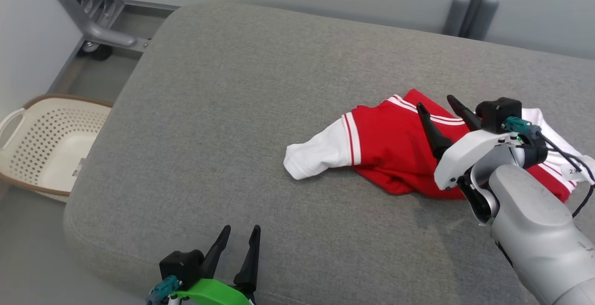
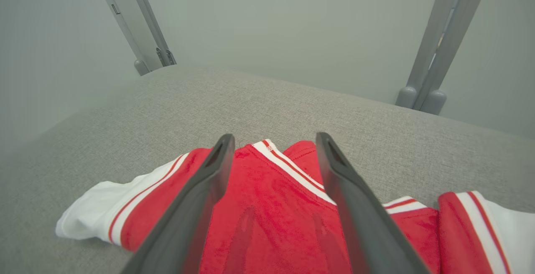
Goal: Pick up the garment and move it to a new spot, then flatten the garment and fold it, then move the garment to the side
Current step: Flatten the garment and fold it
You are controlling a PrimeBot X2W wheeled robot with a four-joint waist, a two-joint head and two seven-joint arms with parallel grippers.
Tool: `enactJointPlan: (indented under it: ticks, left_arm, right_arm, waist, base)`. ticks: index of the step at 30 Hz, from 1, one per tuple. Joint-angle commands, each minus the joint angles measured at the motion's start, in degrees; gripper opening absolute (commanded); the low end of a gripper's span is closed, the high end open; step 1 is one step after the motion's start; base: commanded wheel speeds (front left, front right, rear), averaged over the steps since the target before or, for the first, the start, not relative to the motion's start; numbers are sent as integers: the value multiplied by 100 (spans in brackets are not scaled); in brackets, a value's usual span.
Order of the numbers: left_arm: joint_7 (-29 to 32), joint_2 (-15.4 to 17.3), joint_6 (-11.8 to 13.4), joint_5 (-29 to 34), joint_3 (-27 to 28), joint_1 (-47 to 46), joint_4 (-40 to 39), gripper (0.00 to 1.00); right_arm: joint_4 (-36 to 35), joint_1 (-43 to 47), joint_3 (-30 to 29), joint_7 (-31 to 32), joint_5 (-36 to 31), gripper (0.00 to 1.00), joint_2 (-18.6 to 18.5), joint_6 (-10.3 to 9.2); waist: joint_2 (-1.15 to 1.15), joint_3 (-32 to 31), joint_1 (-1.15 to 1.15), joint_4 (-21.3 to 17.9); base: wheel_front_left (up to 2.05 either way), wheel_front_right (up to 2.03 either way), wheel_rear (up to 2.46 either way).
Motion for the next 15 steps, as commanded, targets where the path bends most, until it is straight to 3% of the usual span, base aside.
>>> enactJointPlan:
  ticks: [1,15]
  left_arm:
    - [-15,-2,-16,-61,-12,0,-37,100]
    - [-15,-3,-16,-273,-299,-109,-212,100]
  right_arm:
    - [109,-121,6,35,38,100,-15,-3]
    - [1181,-887,216,357,190,100,-178,-3]
  waist:
    - [0,160,0,367]
    - [0,619,0,930]
  base:
    - [0,0,0]
    - [0,0,0]
